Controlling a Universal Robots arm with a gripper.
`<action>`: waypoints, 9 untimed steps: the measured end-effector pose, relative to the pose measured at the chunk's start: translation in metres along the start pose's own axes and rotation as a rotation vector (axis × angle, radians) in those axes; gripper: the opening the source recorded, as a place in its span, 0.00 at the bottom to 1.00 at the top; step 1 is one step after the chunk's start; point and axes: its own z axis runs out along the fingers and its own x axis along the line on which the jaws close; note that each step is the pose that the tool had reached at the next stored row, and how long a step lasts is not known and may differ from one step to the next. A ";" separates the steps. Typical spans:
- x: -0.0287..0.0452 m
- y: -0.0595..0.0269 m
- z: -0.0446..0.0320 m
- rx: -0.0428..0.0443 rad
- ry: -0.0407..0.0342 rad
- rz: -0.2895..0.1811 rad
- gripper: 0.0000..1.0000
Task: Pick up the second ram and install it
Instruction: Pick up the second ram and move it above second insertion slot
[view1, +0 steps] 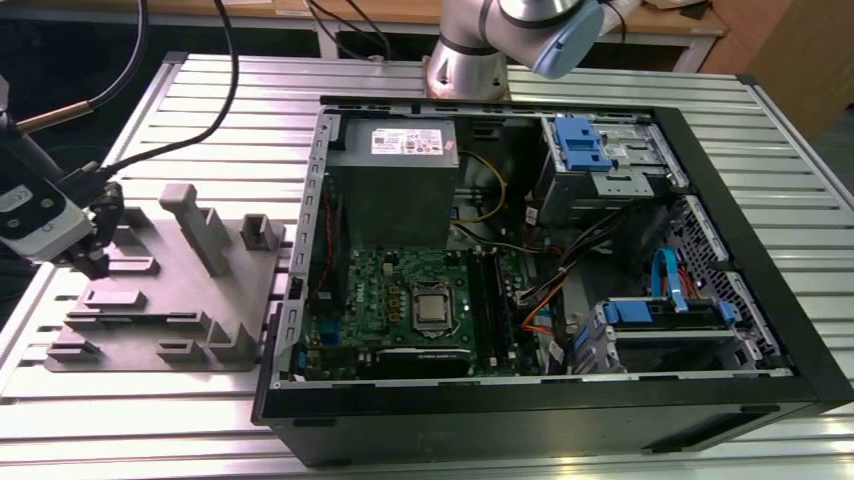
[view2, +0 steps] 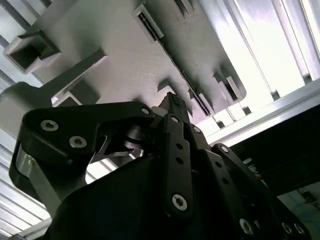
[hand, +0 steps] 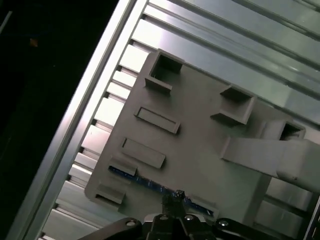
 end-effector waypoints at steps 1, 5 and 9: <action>0.0000 0.0000 0.0005 -0.0008 0.0008 -0.018 0.07; 0.0001 -0.0001 0.0022 -0.0040 0.0041 -0.091 0.07; 0.0002 -0.0001 0.0040 -0.0074 0.0075 -0.164 0.07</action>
